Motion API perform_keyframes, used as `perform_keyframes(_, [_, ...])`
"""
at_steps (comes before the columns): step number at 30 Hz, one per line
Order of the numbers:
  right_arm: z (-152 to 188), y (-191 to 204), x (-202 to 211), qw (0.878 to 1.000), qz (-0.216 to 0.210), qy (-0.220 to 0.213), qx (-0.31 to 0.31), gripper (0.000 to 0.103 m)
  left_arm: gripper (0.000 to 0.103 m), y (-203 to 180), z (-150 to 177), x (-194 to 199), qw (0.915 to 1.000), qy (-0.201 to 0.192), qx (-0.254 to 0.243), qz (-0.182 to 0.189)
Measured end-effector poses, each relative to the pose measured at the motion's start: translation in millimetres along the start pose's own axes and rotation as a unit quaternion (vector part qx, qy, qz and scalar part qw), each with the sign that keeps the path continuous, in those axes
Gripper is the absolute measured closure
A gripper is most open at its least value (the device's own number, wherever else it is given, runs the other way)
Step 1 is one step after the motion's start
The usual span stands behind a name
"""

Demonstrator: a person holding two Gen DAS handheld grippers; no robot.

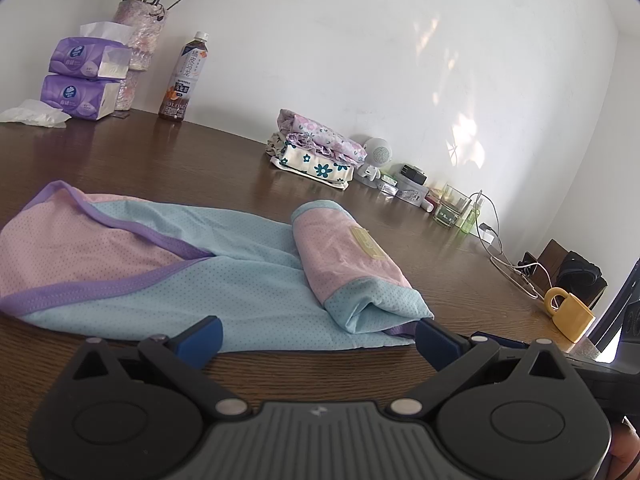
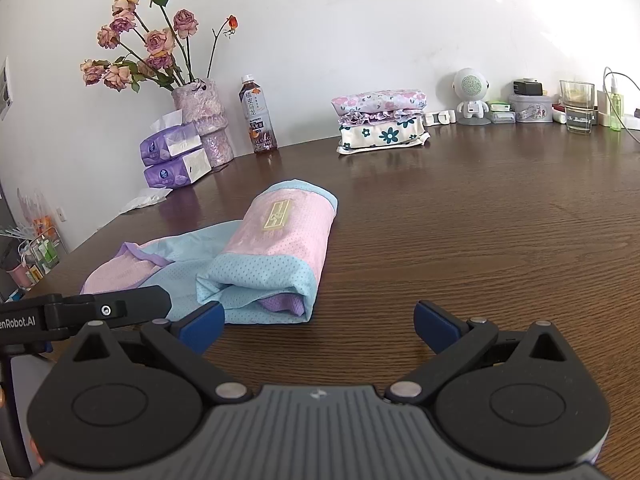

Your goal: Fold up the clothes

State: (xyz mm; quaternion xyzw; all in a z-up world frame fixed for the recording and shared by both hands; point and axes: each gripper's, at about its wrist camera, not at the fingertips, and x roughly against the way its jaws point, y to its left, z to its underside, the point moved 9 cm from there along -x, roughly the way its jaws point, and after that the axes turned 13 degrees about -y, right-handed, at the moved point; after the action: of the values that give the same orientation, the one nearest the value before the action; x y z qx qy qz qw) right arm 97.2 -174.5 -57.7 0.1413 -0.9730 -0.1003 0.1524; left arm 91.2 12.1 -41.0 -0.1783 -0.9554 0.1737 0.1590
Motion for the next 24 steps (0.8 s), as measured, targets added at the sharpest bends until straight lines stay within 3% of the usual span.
perform_keyframes(24, [2.5,0.7,-3.5,1.0,-0.009,0.012,-0.007,0.0,0.0,1.0,-0.2,-0.7,1.0,0.0,0.002,0.0])
